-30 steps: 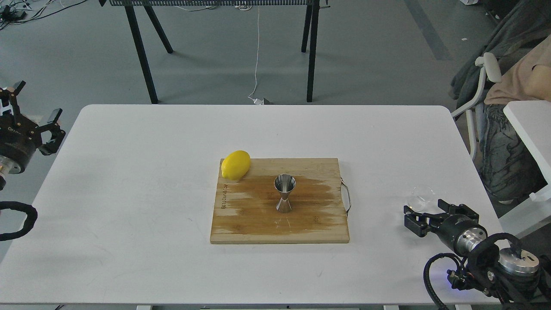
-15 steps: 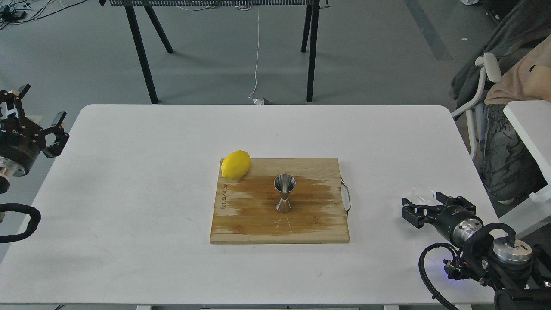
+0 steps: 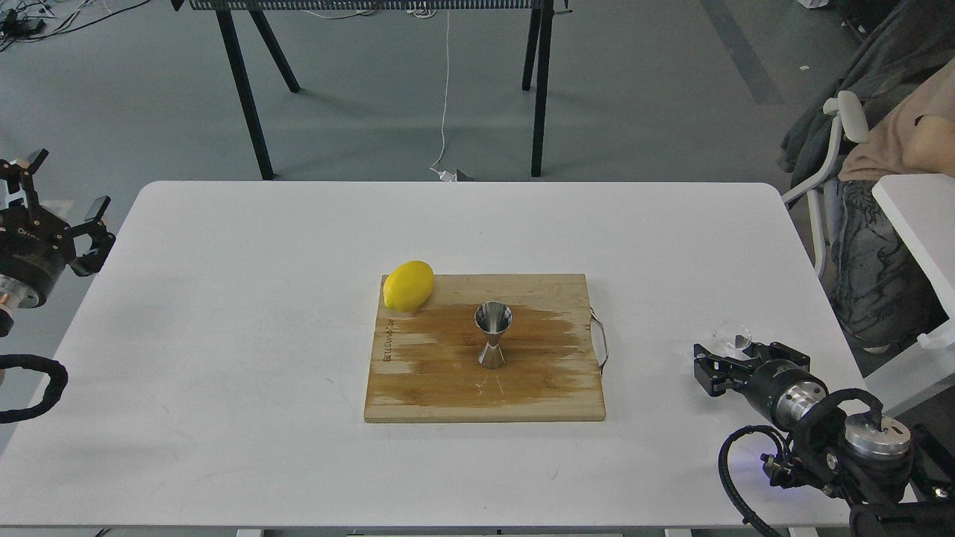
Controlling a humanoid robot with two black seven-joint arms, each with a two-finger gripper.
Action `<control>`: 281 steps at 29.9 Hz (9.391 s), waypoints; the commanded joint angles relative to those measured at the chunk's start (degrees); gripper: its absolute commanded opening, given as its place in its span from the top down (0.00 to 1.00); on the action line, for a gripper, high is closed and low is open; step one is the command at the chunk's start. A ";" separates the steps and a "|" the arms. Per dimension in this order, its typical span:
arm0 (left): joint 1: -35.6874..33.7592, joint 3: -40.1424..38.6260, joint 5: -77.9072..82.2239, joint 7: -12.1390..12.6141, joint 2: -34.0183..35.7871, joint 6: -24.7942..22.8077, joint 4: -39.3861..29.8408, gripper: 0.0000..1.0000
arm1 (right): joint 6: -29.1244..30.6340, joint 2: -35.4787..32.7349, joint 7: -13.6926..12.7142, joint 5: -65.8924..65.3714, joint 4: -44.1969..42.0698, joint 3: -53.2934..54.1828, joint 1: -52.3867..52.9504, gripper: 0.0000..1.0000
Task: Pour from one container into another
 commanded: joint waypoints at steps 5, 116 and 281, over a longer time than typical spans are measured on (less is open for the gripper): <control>0.00 0.00 -0.01 0.00 0.00 0.00 0.09 0.14 | 0.28 -0.01 0.01 0.00 -0.08 0.07 -0.09 0.56; -0.70 0.53 -0.18 0.00 -1.06 0.00 -0.09 0.14 | -0.95 0.52 2.65 -79.28 22.15 -45.45 28.21 0.64; 0.18 0.71 -0.18 0.00 -1.67 0.00 -0.17 0.14 | -6.49 7.90 3.88 -7.21 7.03 11.15 -4.31 0.17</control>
